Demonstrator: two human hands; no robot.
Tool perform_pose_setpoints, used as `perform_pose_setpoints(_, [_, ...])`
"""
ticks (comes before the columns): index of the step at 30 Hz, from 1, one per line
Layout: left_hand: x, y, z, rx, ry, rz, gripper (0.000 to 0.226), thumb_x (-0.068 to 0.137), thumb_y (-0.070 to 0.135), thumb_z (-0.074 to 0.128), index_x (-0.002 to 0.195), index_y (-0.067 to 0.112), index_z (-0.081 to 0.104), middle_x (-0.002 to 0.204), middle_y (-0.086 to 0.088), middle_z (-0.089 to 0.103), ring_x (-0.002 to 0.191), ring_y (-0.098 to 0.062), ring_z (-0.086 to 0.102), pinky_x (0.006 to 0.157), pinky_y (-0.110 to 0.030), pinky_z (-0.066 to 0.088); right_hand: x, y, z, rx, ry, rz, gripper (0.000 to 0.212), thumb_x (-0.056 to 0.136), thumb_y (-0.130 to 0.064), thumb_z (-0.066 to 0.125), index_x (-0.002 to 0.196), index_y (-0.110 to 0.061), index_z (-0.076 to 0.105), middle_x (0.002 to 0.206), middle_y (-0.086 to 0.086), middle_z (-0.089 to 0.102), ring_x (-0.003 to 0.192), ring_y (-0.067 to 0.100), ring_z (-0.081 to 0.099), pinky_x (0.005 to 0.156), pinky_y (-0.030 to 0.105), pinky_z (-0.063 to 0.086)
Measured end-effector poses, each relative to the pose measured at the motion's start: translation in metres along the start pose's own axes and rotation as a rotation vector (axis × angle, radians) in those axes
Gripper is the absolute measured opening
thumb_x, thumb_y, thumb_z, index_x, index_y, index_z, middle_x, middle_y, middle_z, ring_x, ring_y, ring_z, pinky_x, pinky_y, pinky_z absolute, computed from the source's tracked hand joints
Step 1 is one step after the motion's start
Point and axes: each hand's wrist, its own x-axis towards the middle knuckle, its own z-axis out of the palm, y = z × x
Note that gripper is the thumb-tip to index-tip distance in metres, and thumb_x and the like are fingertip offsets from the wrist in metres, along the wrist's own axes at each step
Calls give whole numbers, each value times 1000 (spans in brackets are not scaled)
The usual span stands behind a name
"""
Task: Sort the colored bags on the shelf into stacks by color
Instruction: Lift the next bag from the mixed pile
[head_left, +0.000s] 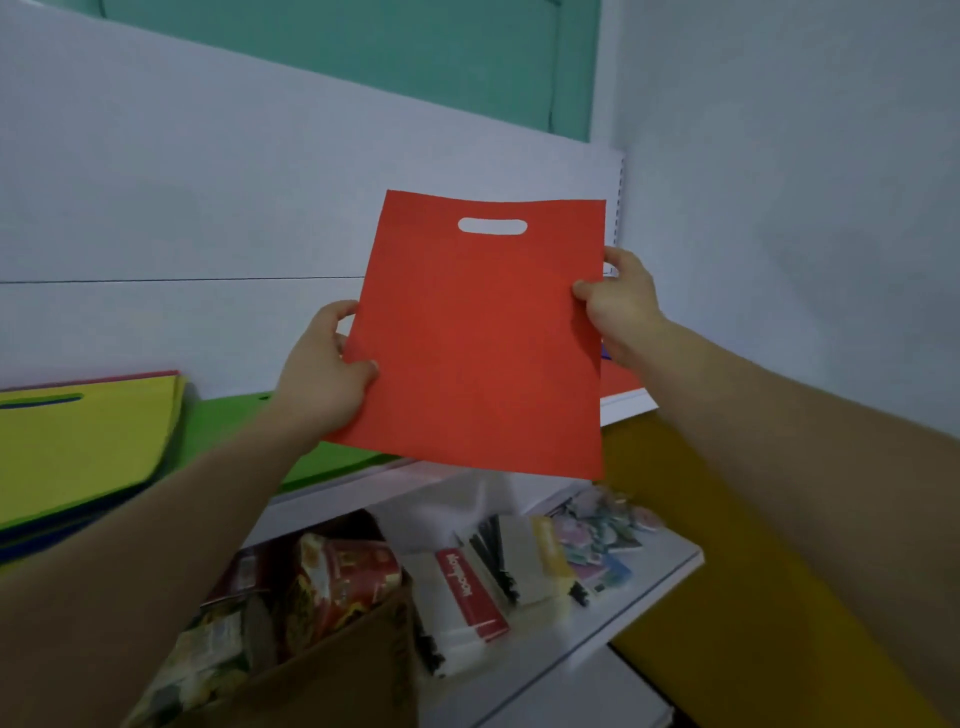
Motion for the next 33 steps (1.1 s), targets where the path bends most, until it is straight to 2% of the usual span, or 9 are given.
perform_pose_setpoints(4, [-2,26,64,-4,-16,28,57,87,3,56,135,30,39,88,5,57,78,-12,59,66,-29,45,26,15,-60,-10,38,-9,48,91,-1,53,135,-18,43,86,1,63,74,15,63,65,28,54])
perform_pose_setpoints(7, [0,41,101,-19,-26,32,57,88,3,55,135,29,39,89,4,57,80,-14,60,72,-33,48,42,26,-95,-17,51,-1,49,91,-1,53,136,-17,42,95,5,64,78,15,63,63,25,51])
perform_pose_setpoints(11, [7,54,142,-29,-37,46,57,87,1,55,136,27,39,88,3,57,77,-12,59,67,-30,47,61,41,-130,-29,80,4,48,91,-1,53,135,-18,43,96,6,64,80,17,63,65,25,51])
perform_pose_setpoints(14, [15,58,168,-29,-51,49,57,87,1,55,135,27,40,87,4,56,79,-15,59,71,-32,47,74,53,-147,-21,105,7,48,91,-1,53,135,-18,44,94,6,64,81,18,64,71,30,54])
perform_pose_setpoints(18, [34,56,199,-43,-71,47,57,87,1,55,135,28,40,88,4,56,83,-20,60,75,-34,48,94,72,-161,-12,58,46,56,90,-3,54,140,-23,37,102,4,65,80,15,64,67,26,52])
perform_pose_setpoints(21, [55,52,221,-43,-88,58,56,88,1,54,135,28,40,88,4,55,80,-17,59,72,-32,46,110,88,-165,-84,-39,94,70,89,3,51,145,-31,27,93,-2,62,75,10,61,58,21,49])
perform_pose_setpoints(23, [73,48,236,-45,-94,68,56,88,2,54,135,28,39,88,4,55,78,-14,58,67,-30,45,127,98,-166,-106,1,83,71,87,7,47,145,-30,29,90,-3,61,70,8,60,53,19,47])
perform_pose_setpoints(29, [132,35,271,-53,-78,66,56,88,2,54,136,27,39,86,4,55,75,-11,58,62,-27,46,194,119,-157,-82,43,51,71,86,8,46,144,-29,30,94,-6,61,80,11,63,64,24,53])
perform_pose_setpoints(33, [156,25,285,-24,-53,34,57,88,2,55,137,27,38,86,5,54,76,-11,57,62,-28,46,229,133,-143,-65,4,56,71,87,7,47,145,-29,29,99,-2,63,82,12,64,63,24,52])
